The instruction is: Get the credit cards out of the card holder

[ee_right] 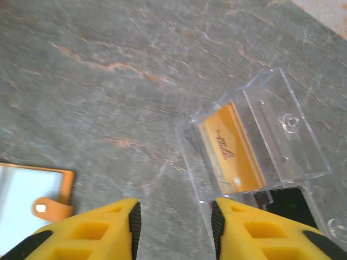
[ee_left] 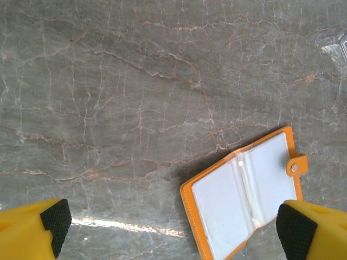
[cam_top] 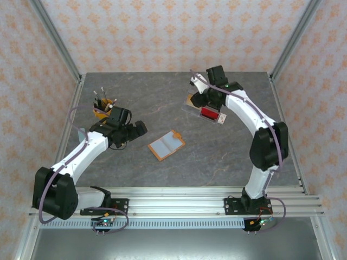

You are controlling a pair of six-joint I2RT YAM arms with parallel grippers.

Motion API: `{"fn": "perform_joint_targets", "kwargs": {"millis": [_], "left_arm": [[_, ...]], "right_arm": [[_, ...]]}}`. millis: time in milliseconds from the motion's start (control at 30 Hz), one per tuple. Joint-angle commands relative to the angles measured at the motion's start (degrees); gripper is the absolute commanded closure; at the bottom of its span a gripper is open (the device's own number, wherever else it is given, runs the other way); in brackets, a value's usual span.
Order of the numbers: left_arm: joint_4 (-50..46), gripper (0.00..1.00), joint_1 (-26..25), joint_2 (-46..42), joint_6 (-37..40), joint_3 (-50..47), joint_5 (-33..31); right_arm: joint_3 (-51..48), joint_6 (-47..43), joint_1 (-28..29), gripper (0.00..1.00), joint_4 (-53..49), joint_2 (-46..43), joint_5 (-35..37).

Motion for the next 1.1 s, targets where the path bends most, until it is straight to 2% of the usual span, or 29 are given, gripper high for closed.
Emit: {"fn": "perform_joint_targets", "kwargs": {"millis": [0, 233, 333, 400, 467, 567, 633, 733, 933, 1067], "left_arm": [[0.3, 0.00, 0.6, -2.6, -1.8, -1.7, -0.5], [0.9, 0.00, 0.5, -5.4, -3.9, -3.6, 1.5], [2.6, 0.00, 0.5, -6.3, -5.8, -5.3, 3.1], [4.1, 0.00, 0.2, -6.4, -7.1, -6.9, 4.1], [5.4, 0.00, -0.7, -6.2, -8.8, -8.4, 4.9], [7.4, 0.01, -2.6, -5.2, -11.7, -10.3, 6.9], [8.7, 0.03, -4.4, -4.2, -13.2, -11.1, 7.5], [11.2, 0.12, -7.2, -2.3, -14.7, -11.7, 8.4], [15.9, 0.43, -10.6, 2.8, -16.8, -10.7, 8.4], [18.0, 0.56, -11.6, 6.8, -17.1, -8.8, 9.3]], "right_arm": [[-5.4, 14.0, 1.8, 0.57, 5.9, -4.1, 2.2], [-17.3, 33.8, 2.4, 0.54, 10.0, -9.9, 3.5], [-21.1, 38.5, 2.8, 0.52, 11.1, -10.7, -2.6], [-23.5, 41.6, 3.8, 0.52, 12.9, -10.7, -4.0], [-25.4, 44.2, 5.5, 0.54, 14.8, -9.8, -2.8], [-26.8, 46.0, 9.2, 0.55, 16.4, -8.3, 3.2], [-26.7, 46.9, 10.8, 0.54, 16.8, -6.7, 3.5], [-25.7, 48.3, 12.0, 0.54, 17.1, -3.6, 1.7], [-22.2, 50.8, 13.6, 0.57, 17.0, 2.9, 0.3], [-19.9, 51.1, 13.6, 0.60, 15.1, 7.0, 1.0]]}}
